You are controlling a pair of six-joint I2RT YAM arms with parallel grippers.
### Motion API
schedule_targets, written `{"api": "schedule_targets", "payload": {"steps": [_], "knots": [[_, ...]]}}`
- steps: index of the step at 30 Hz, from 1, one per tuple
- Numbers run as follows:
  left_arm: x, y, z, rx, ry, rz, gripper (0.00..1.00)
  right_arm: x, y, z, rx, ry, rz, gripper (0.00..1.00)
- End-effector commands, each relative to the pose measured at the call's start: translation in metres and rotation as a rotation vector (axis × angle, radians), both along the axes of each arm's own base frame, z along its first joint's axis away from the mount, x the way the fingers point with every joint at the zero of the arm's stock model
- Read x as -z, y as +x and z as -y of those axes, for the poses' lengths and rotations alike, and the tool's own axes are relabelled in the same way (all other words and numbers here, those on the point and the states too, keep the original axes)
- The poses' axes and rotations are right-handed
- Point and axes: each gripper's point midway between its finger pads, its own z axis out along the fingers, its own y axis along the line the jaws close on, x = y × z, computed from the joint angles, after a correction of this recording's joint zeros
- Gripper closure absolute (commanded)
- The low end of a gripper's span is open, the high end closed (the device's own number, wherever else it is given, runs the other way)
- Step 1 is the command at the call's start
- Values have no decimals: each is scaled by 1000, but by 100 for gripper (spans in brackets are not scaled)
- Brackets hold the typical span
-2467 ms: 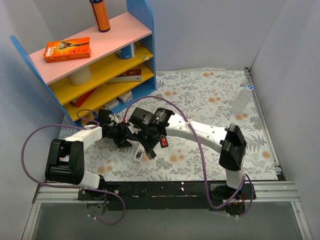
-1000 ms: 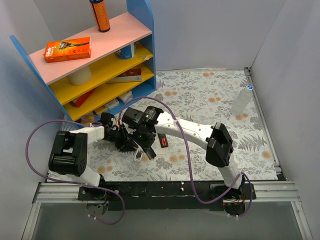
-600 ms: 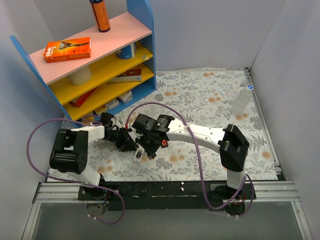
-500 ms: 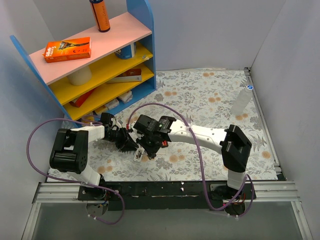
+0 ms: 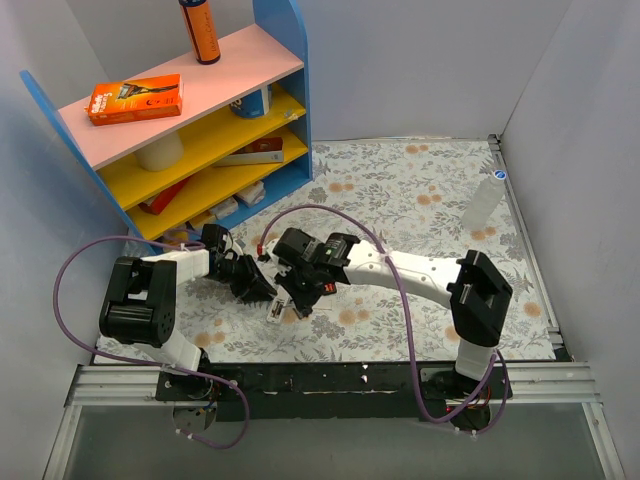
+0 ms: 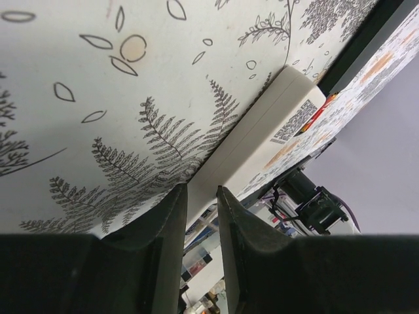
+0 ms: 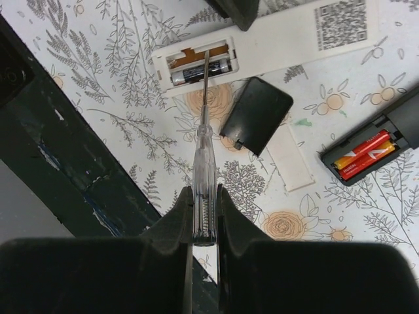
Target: Unload the batteries from the remote control
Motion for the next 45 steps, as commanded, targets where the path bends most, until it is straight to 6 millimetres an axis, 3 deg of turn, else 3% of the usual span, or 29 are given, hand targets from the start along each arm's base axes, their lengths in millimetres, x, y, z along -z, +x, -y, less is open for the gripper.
{"api": "schedule_targets", "payload": {"steps": [1, 9, 14, 18, 26, 33, 45], "knots": [[-7, 15, -3, -2, 46, 63, 75, -18, 31, 8, 112, 45, 76, 99], [-22, 33, -7, -17, 85, 143, 75, -80, 100, 31, 298, 285, 160, 99], [-37, 44, -9, -21, 95, 221, 66, -87, 127, 47, 375, 334, 208, 99], [-37, 46, -10, -15, 108, 232, 61, -72, 117, 50, 307, 299, 166, 99], [-46, 48, -1, 22, 39, 292, 57, -39, 75, 56, 127, 152, 124, 99], [-37, 51, 2, 42, 23, 269, 55, -18, 48, 60, 34, 8, 129, 99], [-23, 43, 9, 68, -33, 214, 56, -17, 42, 50, -3, -64, 183, 99]]}}
